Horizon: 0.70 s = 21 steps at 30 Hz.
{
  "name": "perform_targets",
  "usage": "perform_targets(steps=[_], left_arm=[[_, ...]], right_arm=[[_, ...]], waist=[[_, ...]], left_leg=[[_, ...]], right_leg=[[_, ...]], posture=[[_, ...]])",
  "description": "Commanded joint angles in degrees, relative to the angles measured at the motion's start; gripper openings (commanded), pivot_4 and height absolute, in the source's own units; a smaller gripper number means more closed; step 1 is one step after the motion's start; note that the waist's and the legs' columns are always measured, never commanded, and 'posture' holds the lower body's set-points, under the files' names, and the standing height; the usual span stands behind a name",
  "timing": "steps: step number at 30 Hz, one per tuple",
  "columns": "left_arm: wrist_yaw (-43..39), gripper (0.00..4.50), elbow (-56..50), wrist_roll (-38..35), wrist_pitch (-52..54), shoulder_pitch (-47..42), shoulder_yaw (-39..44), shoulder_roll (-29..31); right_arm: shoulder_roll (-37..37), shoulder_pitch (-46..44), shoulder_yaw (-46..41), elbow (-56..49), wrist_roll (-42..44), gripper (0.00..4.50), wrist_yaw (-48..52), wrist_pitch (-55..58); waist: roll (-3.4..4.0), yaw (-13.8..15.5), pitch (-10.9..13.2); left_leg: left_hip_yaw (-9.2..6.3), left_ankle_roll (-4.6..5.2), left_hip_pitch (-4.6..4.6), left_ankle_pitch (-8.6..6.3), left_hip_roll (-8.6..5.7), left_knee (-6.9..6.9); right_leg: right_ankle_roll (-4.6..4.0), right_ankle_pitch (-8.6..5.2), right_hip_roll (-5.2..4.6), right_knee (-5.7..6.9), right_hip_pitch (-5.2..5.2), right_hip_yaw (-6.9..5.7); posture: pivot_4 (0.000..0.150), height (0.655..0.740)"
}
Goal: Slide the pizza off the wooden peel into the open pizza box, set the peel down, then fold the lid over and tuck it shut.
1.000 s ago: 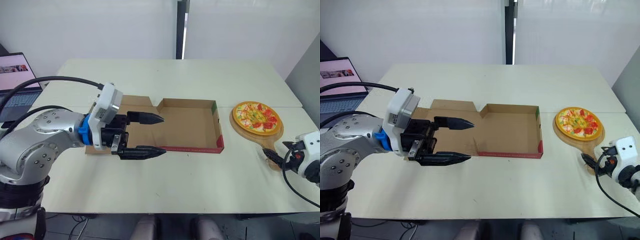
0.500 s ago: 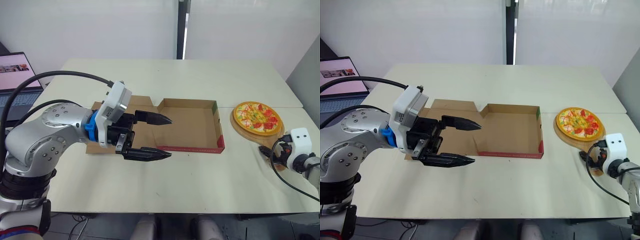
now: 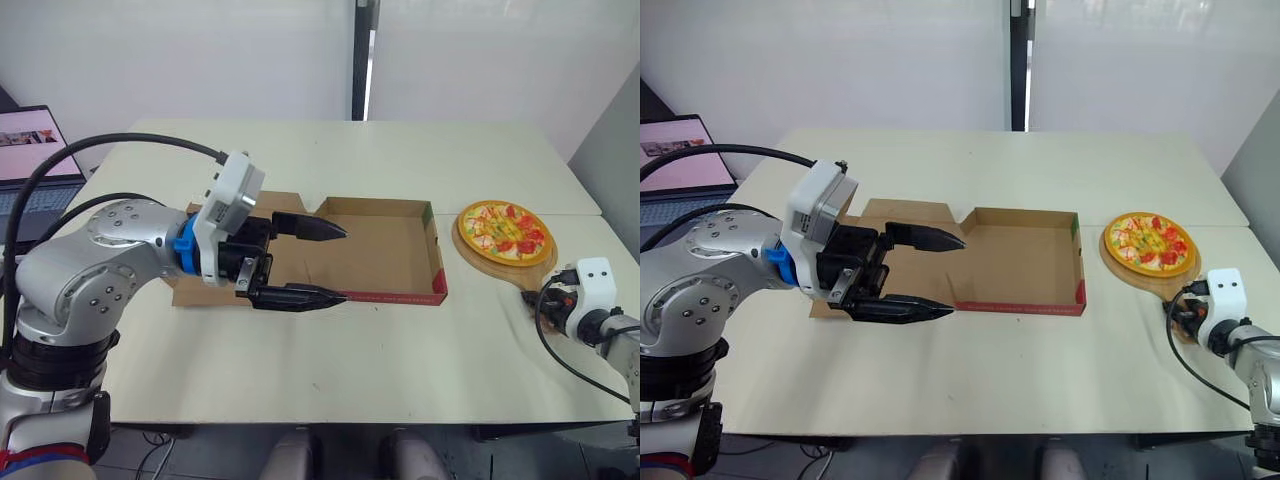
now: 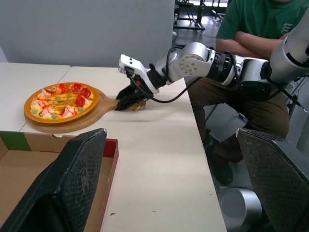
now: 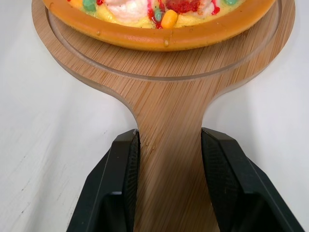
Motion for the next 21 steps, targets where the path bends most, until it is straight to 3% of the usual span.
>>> perform_targets(steps=[1, 11, 21], left_arm=[[-0.72, 4.50, 0.81, 0.45, -0.33, -1.36, 1.33, 1.24], [-1.63, 4.50, 2.93, 2.55, -0.72, -2.59, 1.37, 2.07], [-1.27, 4.50, 3.00, 2.28, 0.37, -1.19, 3.48, 4.55]], right_arm=[[0.65, -0.64, -3.29, -0.13, 0.23, 1.64, -2.48, -1.11], [-2.40, -3.83, -5.68, -2.82, 1.02, 1.64, -1.70, -2.28], [-10.46, -8.88, -3.82, -5.71, 2.59, 1.64, 3.97, 1.55]], waist=[[0.00, 0.02, 0.00], [0.18, 0.08, 0.13], [0.29, -0.22, 0.20]], left_leg=[[0.00, 0.00, 0.00, 0.00, 0.00, 0.00], [0.01, -0.01, -0.18, 0.00, -0.05, 0.00], [0.08, -0.02, -0.41, 0.02, -0.02, -0.01]], right_leg=[[0.00, 0.00, 0.00, 0.01, 0.00, -0.01], [0.00, 0.00, -0.01, 0.16, -0.26, 0.03], [-0.01, 0.00, 0.00, 0.28, -0.60, 0.07]], posture=[[0.150, 0.7281], [0.150, 0.7281], [0.150, 0.7281]])
